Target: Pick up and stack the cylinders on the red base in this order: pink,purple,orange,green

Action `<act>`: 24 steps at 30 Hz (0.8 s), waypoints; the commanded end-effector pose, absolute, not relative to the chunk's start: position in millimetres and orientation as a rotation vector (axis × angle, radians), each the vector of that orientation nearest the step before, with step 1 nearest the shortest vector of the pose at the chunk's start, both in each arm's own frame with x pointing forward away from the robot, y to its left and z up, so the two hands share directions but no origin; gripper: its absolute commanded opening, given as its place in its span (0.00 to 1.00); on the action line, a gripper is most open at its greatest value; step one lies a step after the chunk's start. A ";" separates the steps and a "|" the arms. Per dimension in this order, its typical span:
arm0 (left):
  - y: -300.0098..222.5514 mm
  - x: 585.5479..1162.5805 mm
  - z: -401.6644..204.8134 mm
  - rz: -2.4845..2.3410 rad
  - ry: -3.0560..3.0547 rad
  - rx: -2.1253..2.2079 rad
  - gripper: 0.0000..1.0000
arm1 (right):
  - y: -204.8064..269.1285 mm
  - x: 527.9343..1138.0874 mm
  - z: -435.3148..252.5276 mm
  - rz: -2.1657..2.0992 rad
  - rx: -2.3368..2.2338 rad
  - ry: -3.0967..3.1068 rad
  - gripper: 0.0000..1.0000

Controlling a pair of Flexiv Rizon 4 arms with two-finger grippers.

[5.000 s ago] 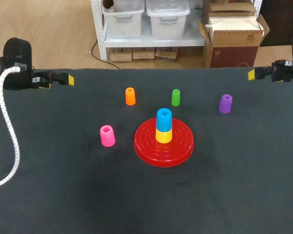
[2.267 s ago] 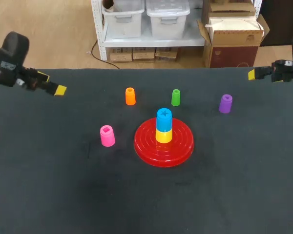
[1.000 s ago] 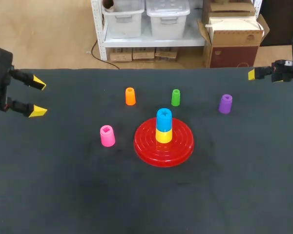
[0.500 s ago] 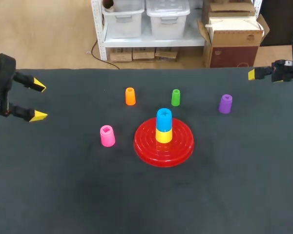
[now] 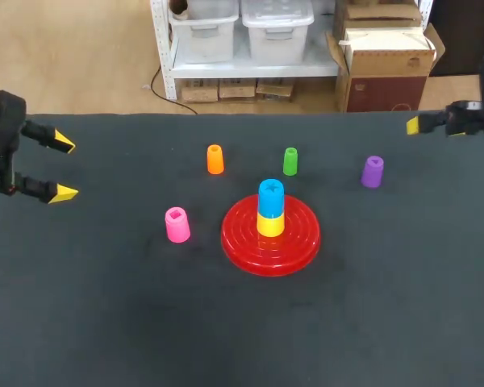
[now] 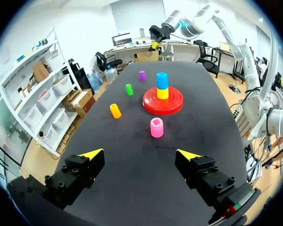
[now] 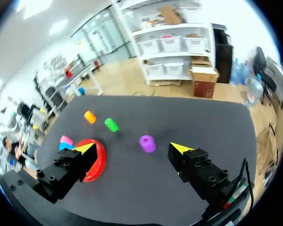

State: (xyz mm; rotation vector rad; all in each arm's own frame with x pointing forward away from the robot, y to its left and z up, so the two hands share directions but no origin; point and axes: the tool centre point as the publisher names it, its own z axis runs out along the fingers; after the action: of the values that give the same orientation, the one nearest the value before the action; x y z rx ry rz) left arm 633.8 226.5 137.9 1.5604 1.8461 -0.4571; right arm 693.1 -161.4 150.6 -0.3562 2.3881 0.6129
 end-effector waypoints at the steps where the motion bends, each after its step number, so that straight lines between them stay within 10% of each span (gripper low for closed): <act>1: 227.0 632.7 137.0 -0.454 1.844 1.557 1.00 | -87.0 716.8 144.4 0.602 -0.681 2.502 1.00; 24: 227.0 632.7 137.0 -0.454 1.844 1.557 1.00 | 147.5 703.5 106.6 0.680 -2.090 2.407 1.00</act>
State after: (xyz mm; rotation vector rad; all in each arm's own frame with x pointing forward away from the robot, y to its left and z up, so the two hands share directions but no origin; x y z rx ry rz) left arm 633.6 226.8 137.9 1.5598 1.8475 -0.4567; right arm 685.5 120.5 112.6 -1.2752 2.4376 0.6113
